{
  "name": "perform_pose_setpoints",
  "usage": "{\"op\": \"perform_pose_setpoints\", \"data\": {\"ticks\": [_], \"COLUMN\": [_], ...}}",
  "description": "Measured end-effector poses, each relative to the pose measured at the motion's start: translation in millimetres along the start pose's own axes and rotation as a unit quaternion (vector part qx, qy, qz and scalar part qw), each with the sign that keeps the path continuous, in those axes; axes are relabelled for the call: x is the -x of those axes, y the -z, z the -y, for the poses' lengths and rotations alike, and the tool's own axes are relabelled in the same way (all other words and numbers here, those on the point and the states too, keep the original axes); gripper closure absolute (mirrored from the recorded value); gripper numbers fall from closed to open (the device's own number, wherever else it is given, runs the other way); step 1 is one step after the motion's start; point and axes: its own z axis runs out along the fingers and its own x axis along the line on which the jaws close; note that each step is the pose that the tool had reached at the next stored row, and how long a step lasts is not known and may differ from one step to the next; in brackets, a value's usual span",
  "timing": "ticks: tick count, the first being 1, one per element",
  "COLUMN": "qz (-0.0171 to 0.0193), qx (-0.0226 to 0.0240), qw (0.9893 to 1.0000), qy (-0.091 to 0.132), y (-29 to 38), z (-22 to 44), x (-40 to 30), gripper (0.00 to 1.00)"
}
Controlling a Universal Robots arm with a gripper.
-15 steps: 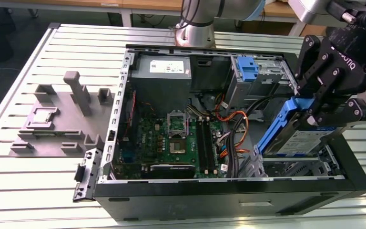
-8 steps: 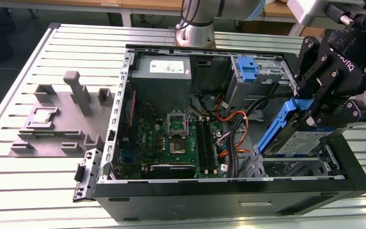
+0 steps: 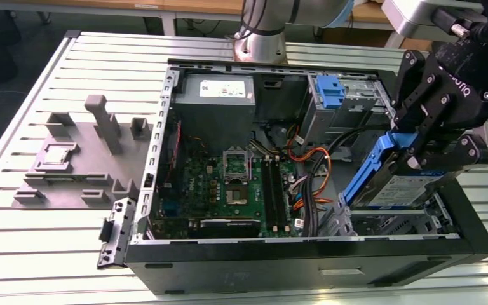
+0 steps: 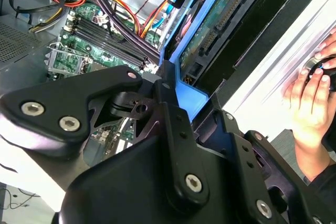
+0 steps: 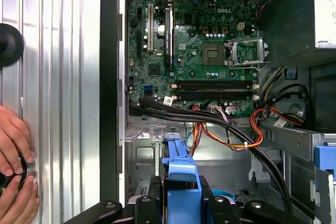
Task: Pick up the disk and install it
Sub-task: 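Insert the disk into the insertion slot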
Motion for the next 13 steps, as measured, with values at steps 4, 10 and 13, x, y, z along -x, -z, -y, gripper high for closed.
{"op": "perform_pose_setpoints", "data": {"ticks": [4,10,13], "qz": [0.0,0.0,0.0], "qx": [0.0,0.0,0.0], "qw": [1.0,1.0,1.0], "qy": [0.0,0.0,0.0], "y": [-0.8,-2.1,-2.8], "z": [0.0,0.1,0.1], "x": [0.0,0.0,0.0], "gripper": [0.64,0.64,0.64]}}
